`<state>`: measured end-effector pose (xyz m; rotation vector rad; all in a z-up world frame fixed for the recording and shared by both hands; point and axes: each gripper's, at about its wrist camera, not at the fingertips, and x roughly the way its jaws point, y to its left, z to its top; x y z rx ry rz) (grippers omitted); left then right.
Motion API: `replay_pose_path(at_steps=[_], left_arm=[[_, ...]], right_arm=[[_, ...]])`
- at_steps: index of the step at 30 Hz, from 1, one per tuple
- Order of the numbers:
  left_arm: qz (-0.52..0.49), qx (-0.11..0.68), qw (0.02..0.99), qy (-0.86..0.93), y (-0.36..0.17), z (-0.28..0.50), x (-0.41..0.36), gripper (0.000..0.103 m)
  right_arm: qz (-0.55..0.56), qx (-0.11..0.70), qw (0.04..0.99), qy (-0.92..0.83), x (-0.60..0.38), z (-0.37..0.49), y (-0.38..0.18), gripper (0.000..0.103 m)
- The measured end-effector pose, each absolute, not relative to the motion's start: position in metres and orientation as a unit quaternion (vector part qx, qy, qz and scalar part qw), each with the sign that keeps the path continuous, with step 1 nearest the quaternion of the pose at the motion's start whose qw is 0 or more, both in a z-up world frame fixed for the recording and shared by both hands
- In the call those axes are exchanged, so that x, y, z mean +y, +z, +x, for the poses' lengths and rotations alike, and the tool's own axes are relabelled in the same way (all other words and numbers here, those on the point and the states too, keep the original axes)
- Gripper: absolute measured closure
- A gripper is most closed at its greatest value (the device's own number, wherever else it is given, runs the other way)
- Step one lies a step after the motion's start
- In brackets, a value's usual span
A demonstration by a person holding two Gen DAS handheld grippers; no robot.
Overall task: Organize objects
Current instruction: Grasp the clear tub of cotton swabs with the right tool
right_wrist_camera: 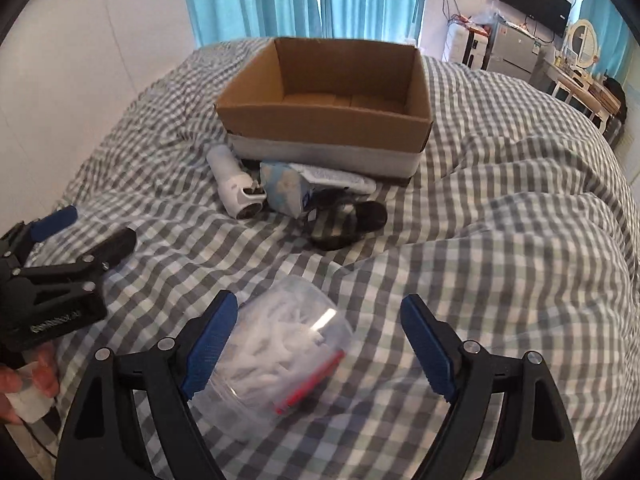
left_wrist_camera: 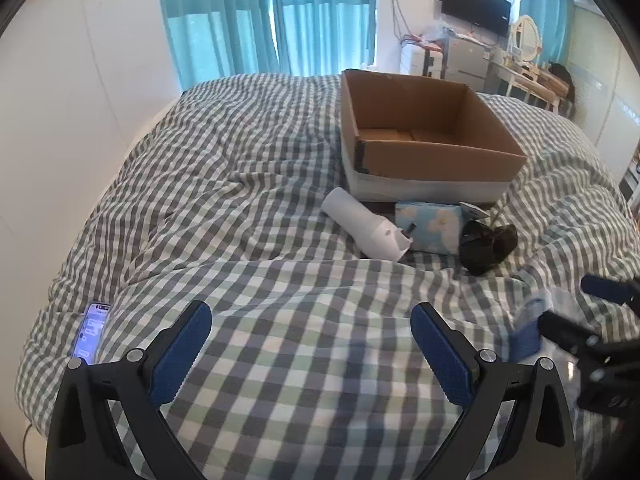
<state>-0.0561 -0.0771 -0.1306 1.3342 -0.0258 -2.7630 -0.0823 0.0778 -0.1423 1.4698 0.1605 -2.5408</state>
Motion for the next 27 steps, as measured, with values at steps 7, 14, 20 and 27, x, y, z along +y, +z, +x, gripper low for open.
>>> replay_pose_path(at_steps=[7,14,20,27], left_arm=[[0.437,0.008,0.037,-0.899,-0.137,-0.061,-0.091,0.001],[0.446,0.022,0.034,-0.894,-0.141,-0.071,-0.097,0.001],[0.451,0.015,0.028,-0.892,-0.14,-0.091,-0.092,0.001],[0.473,0.01,0.02,-0.881,-0.144,-0.128,-0.077,0.001]], right_arm=[[0.543,0.035,0.116,-0.831,0.064,-0.092,-0.176,0.016],[0.535,0.057,0.122,-0.834,0.059,-0.091,-0.181,0.022],[0.496,0.051,0.119,-0.858,0.068,-0.094,-0.157,0.034],[0.459,0.07,0.114,-0.878,0.081,-0.117,-0.128,0.037]])
